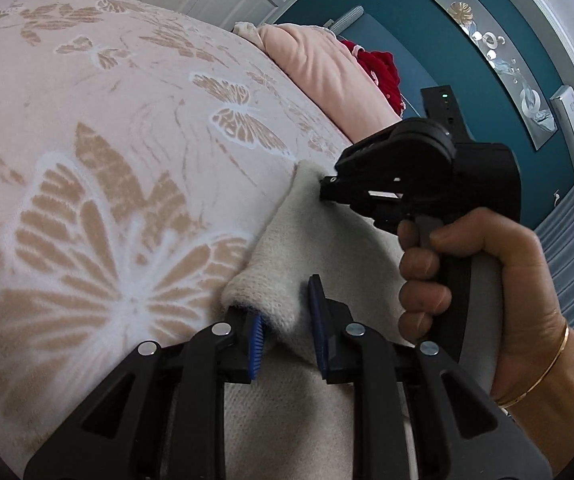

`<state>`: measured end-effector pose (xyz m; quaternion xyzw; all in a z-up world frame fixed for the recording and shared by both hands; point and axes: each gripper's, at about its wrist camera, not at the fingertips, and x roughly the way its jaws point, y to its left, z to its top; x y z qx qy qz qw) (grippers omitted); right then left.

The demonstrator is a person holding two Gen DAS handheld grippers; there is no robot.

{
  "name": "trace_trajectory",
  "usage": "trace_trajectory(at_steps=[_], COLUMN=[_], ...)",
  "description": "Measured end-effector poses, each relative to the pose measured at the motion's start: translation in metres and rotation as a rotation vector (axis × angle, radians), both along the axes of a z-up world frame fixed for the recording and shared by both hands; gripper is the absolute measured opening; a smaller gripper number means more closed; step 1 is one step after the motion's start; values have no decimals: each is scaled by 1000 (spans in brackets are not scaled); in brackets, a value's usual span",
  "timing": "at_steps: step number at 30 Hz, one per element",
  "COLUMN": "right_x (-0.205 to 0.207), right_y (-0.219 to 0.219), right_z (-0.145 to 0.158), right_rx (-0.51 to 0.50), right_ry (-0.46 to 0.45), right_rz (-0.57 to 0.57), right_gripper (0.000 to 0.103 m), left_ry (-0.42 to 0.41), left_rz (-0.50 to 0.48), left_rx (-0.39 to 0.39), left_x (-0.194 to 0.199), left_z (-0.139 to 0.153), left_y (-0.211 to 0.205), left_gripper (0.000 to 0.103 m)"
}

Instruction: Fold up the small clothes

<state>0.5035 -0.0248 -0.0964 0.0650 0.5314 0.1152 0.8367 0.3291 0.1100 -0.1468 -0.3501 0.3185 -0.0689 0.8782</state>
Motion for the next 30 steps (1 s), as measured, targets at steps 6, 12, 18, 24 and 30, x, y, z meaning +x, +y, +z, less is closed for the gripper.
trace_trajectory(at_steps=[6, 12, 18, 24, 30], right_x=[-129, -244, -256, -230, -222], right_y=[-139, -311, -341, -323, -345], right_z=[47, 13, 35, 30, -7], right_rx=[75, -36, 76, 44, 8], right_ry=[-173, -55, -133, -143, -68], right_rz=[-195, -473, -564, -477, -502], right_gripper=[0, 0, 43, 7, 4], left_ry=[2, 16, 33, 36, 38], left_rz=[1, 3, 7, 9, 10], left_rx=[5, 38, 78, 85, 96], left_x=[-2, 0, 1, 1, 3], left_z=[0, 3, 5, 4, 3], left_y=[0, -5, -9, -9, -10], left_gripper=[20, 21, 21, 21, 21])
